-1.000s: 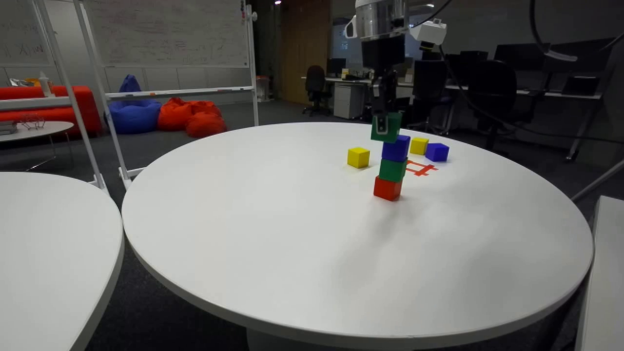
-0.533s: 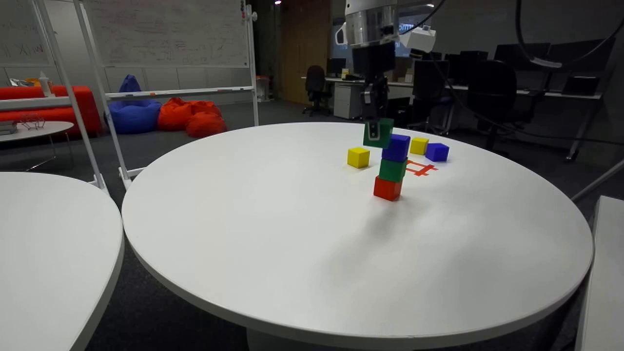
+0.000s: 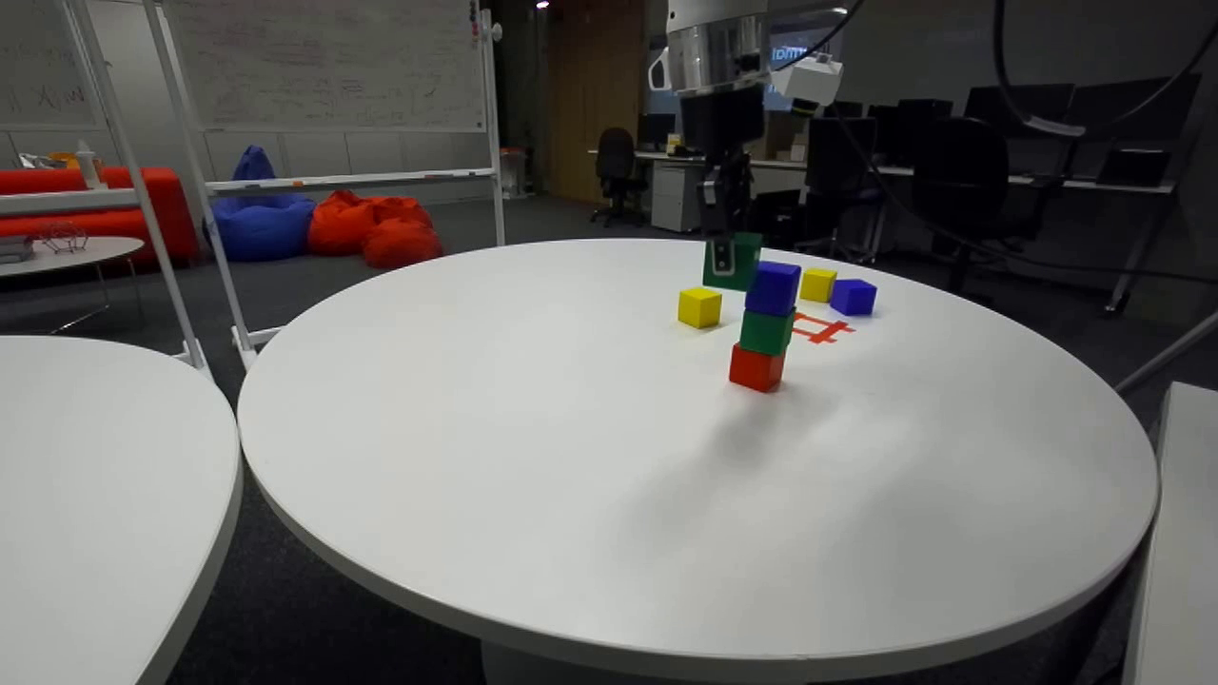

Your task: Unstack all the toy blocks then put the orange block in the marked zone

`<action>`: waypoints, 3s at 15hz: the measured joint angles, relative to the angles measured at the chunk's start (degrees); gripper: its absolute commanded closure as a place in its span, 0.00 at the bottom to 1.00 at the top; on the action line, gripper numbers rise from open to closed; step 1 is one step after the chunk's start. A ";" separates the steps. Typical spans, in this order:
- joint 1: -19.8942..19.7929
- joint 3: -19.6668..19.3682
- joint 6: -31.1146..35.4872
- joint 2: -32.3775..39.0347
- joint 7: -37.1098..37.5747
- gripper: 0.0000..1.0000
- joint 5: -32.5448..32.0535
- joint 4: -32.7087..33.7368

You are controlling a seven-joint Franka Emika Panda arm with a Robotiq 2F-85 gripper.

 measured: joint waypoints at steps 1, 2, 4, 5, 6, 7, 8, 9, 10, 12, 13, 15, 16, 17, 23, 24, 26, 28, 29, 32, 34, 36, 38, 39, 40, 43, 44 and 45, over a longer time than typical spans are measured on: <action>0.01 0.00 -0.04 0.10 -0.01 0.69 0.00 0.14; 0.02 0.00 -0.10 0.20 -0.05 0.69 0.00 0.30; 0.08 0.00 -0.36 0.57 -0.12 0.69 0.00 0.77; 0.16 0.00 -0.52 0.89 -0.12 0.69 -0.01 1.15; 0.26 0.00 -0.64 1.23 -0.12 0.69 -0.01 1.52; 0.33 0.00 -0.67 1.41 -0.12 0.69 -0.01 1.78; 0.37 0.00 -0.69 1.41 -0.12 0.69 -0.01 1.99; 0.38 -0.01 -0.74 1.39 -0.12 0.69 -0.01 2.28; 0.38 -0.07 -0.86 1.37 -0.12 0.69 -0.01 2.64; 0.38 -0.32 -1.32 1.31 -0.12 0.69 -0.01 3.30; 0.37 -0.47 -1.59 1.29 -0.12 0.69 -0.01 3.59; 0.32 -0.89 -1.85 1.16 -0.12 0.69 -0.01 3.82; 0.23 -1.13 -1.85 1.07 -0.12 0.69 -0.01 3.83; 0.09 -1.38 -1.85 0.99 -0.12 0.69 -0.01 3.83; -2.45 -3.26 -1.80 0.49 -0.12 0.69 0.11 2.91; -2.95 -3.57 -1.79 0.33 -0.12 0.69 0.14 2.54; -3.94 -3.93 -1.74 -0.16 -0.12 0.69 0.19 1.69; -4.74 -4.26 -1.68 -0.65 -0.12 0.69 0.29 0.80; -5.11 -4.40 -1.61 -0.87 -0.12 0.69 0.38 0.41; -6.28 -4.91 -1.30 -1.92 -0.12 0.69 0.65 -1.03; -7.07 -5.21 -0.71 -2.43 -0.12 0.69 0.86 -1.99; -7.74 -5.59 -0.30 -2.85 -0.20 0.69 1.10 -2.78; -8.38 -5.80 0.20 -3.30 -0.40 0.69 1.42 -3.54; -8.61 -5.93 0.37 -3.43 -0.57 0.69 1.58 -3.77; -8.78 -6.13 0.48 -3.47 -0.84 0.69 1.89 -3.91; -9.37 -6.51 0.74 -3.47 -2.01 0.69 2.93 -4.10; -9.47 -6.59 0.80 -3.47 -2.19 0.69 3.03 -4.14; -9.54 -6.63 0.92 -3.48 -2.26 0.69 3.09 -4.15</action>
